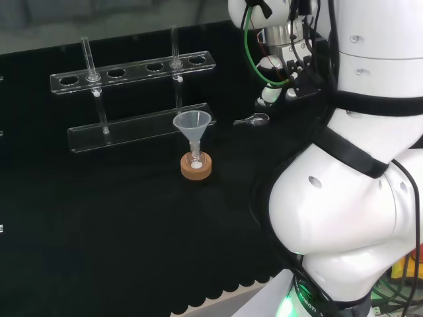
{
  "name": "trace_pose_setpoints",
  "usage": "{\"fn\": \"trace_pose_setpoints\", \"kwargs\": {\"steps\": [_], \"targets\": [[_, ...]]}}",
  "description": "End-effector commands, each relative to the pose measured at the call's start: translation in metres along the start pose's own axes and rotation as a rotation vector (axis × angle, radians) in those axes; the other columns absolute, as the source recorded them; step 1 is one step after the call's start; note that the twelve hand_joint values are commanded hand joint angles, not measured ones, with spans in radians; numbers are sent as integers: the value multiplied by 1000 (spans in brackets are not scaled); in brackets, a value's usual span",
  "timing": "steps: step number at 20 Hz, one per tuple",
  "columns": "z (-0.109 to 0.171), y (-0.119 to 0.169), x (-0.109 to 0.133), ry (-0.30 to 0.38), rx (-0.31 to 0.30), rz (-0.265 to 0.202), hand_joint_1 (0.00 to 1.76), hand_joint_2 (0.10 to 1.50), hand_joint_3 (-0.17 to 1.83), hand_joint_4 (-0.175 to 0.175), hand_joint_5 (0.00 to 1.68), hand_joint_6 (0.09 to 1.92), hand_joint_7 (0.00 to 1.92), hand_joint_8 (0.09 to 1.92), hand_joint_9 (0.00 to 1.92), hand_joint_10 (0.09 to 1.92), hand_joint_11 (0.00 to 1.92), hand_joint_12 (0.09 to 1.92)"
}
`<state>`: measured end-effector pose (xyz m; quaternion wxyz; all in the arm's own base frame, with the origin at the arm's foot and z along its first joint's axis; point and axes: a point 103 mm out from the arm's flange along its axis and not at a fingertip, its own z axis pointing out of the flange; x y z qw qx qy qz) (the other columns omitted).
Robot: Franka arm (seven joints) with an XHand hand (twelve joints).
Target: Remove the funnel from the round-bottom flask.
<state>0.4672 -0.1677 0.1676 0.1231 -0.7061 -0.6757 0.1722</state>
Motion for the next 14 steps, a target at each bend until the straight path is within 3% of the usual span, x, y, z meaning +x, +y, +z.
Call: {"fn": "trace_pose_setpoints", "kwargs": {"steps": [1, 7, 14], "targets": [[-18, -33, 21, -19, -52, -11, 866, 642, 645, -26, 455, 87, 122, 610, 294, 685, 0, 1441], [-33, -60, 39, -12, -51, -32, 864, 643, 647, -27, 483, 87, 222, 653, 374, 681, 22, 1477], [-41, -88, 67, -5, -7, -81, 850, 644, 648, -28, 485, 87, 260, 659, 408, 661, 74, 1469]]}}
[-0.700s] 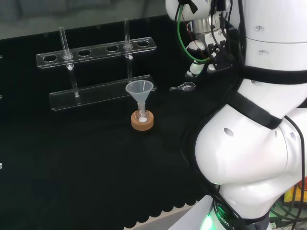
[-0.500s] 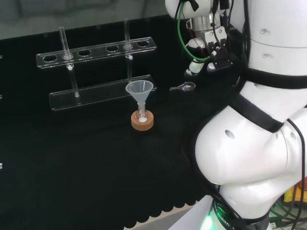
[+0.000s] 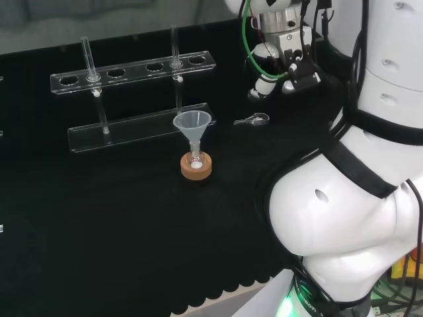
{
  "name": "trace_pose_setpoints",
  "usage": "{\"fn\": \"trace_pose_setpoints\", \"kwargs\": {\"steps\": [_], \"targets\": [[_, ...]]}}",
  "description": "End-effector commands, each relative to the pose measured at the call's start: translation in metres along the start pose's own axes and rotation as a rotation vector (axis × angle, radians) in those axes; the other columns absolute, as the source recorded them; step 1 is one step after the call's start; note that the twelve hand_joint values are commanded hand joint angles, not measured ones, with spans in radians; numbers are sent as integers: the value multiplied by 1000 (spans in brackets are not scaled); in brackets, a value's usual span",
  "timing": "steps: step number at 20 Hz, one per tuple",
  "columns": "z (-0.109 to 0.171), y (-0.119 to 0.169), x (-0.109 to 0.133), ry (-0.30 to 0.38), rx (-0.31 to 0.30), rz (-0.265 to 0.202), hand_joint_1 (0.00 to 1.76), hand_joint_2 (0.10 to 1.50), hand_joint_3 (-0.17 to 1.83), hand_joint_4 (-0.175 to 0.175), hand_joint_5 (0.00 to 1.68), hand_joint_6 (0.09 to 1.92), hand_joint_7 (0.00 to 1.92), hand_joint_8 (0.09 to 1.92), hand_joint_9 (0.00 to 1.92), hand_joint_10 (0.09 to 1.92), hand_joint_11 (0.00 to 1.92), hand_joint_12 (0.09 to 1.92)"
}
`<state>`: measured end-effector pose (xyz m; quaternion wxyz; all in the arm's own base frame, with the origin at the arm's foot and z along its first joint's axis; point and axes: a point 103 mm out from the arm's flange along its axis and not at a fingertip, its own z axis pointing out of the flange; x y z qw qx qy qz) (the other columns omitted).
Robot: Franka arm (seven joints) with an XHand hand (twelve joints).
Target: Remove the funnel from the round-bottom flask.
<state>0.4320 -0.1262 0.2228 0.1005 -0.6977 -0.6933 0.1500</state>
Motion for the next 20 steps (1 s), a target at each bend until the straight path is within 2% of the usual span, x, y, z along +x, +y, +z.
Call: {"fn": "trace_pose_setpoints", "kwargs": {"steps": [1, 7, 10, 15, 20], "targets": [[-7, -33, 35, 10, 72, -57, 846, 644, 647, -28, 484, 87, 261, 659, 415, 659, 93, 1471], [-18, -50, 53, 36, 113, -104, 807, 633, 644, -22, 436, 87, 258, 657, 446, 647, 169, 1461], [-20, -53, 63, 48, 173, -115, 784, 626, 644, -22, 403, 87, 248, 654, 447, 644, 181, 1461], [-25, -55, 81, 54, 201, -152, 752, 620, 635, -23, 337, 87, 190, 644, 416, 642, 187, 1471], [-23, -52, 103, 21, 244, -191, 718, 619, 604, -27, 247, 87, 72, 651, 336, 677, 191, 1493]]}}
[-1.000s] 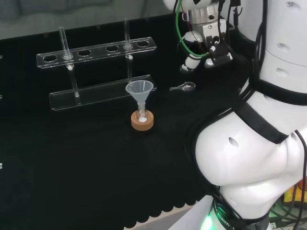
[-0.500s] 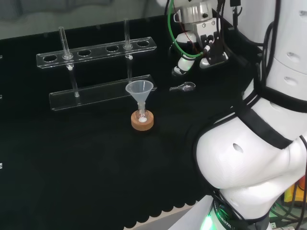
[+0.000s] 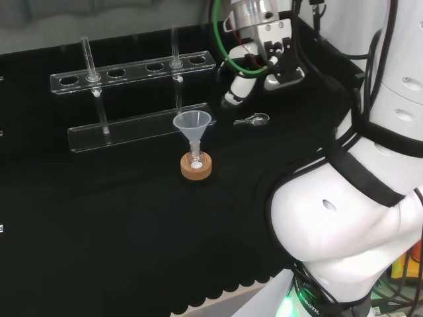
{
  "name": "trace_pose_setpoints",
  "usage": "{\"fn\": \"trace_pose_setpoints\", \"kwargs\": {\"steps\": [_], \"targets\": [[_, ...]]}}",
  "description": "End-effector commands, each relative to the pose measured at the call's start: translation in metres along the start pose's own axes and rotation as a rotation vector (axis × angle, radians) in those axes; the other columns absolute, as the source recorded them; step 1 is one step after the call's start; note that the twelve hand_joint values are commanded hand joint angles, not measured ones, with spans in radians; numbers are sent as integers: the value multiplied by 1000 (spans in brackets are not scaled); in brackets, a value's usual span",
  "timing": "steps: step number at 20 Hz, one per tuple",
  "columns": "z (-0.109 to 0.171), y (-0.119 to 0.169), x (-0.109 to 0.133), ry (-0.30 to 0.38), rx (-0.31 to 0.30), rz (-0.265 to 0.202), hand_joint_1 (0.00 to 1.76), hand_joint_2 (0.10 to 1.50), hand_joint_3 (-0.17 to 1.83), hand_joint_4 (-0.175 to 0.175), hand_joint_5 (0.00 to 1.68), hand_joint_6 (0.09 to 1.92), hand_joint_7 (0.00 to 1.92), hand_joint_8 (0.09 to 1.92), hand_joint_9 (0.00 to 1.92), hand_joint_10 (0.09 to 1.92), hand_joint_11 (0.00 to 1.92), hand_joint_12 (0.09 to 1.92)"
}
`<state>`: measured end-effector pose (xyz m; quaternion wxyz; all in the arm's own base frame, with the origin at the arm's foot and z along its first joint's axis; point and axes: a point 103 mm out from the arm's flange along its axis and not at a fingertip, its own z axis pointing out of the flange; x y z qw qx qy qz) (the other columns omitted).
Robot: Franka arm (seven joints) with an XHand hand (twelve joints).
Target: Remove the funnel from the round-bottom flask.
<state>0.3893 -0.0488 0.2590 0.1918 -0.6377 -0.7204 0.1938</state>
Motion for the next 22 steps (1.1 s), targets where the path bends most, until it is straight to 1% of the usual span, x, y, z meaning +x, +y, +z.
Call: {"fn": "trace_pose_setpoints", "kwargs": {"steps": [1, 5, 8, 11, 14, 18, 22], "targets": [[1, 7, 32, -30, 61, -54, 714, 620, 597, -28, 238, 87, 58, 653, 326, 685, 197, 1496], [1, 10, 48, -50, 67, -78, 706, 618, 584, -29, 207, 87, 36, 655, 305, 694, 217, 1503], [3, 14, 55, -61, 81, -89, 701, 621, 563, -28, 181, 87, 7, 643, 259, 710, 221, 1499], [6, 19, 59, -71, 103, -89, 694, 623, 546, -28, 149, 87, 0, 568, 214, 717, 215, 1500], [8, 26, 64, -106, 123, -87, 678, 624, 527, -28, 125, 87, 0, 520, 194, 731, 216, 1506], [10, 34, 70, -130, 149, -90, 663, 627, 500, -25, 98, 87, 0, 429, 158, 749, 218, 1513], [8, 38, 76, -169, 150, -95, 626, 621, 471, -20, 54, 87, 0, 384, 133, 768, 220, 1521]]}}
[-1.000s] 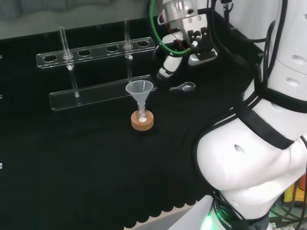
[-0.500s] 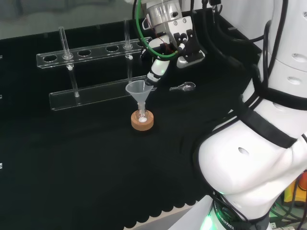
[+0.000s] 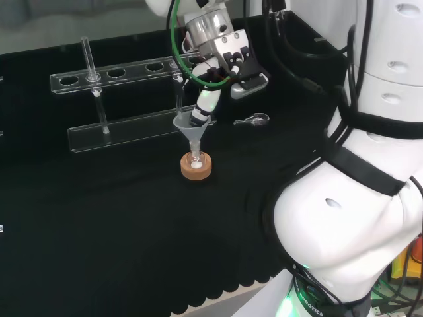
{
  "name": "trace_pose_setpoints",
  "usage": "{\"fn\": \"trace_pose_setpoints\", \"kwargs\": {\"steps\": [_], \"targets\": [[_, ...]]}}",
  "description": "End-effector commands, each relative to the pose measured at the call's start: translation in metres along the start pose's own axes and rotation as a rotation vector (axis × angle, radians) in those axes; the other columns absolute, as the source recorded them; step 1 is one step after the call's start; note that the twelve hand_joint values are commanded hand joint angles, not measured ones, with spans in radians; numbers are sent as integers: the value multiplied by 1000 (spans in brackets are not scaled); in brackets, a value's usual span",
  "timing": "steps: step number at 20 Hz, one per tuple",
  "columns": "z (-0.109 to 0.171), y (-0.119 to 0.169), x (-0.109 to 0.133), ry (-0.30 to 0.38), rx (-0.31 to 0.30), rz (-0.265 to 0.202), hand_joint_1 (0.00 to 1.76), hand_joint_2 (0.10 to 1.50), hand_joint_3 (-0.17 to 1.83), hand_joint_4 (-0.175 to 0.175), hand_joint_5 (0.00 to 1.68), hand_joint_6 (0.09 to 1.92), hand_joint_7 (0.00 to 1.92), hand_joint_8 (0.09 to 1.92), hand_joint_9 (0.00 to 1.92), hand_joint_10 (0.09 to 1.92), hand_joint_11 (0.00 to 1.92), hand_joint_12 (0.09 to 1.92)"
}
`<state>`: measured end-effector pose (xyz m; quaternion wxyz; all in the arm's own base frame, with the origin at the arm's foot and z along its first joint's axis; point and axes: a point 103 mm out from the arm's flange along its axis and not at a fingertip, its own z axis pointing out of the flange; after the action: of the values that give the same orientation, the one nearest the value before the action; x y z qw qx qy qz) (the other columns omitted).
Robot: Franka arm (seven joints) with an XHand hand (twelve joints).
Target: Remove the funnel from the round-bottom flask.
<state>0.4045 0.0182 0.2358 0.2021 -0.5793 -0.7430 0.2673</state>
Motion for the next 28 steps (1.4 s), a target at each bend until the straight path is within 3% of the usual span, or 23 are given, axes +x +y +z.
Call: {"fn": "trace_pose_setpoints", "kwargs": {"steps": [1, 10, 28], "targets": [[-4, 7, 12, -63, 17, -6, 619, 620, 465, -19, 48, 87, 0, 374, 129, 771, 220, 1522], [5, 13, 18, -124, 38, 4, 601, 619, 447, -17, 44, 87, 0, 357, 135, 785, 223, 1527], [18, 23, 18, -159, 27, 11, 624, 639, 412, -9, 92, 87, 0, 476, 217, 773, 265, 1511]]}}
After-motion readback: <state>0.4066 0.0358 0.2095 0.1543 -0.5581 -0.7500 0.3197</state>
